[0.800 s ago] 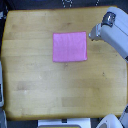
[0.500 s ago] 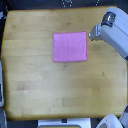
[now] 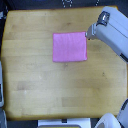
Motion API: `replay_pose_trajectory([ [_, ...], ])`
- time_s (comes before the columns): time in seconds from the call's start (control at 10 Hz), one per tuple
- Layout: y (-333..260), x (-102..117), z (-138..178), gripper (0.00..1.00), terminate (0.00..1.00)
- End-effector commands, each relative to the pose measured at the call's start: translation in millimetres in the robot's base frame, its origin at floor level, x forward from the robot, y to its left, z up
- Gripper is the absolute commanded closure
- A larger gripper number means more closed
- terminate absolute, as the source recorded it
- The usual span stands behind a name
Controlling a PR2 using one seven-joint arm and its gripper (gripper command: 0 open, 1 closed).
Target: Folding a cloth
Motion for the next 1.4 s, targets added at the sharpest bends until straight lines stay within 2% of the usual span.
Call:
replay_pose_trajectory([
  [0.0, 39.2, 31.0, -60.1, 0.00, 0.00],
  [0.8, 43.6, 28.0, -131.9, 0.00, 0.00],
  [1.3, 37.0, 23.1, -145.0, 0.00, 0.00],
])
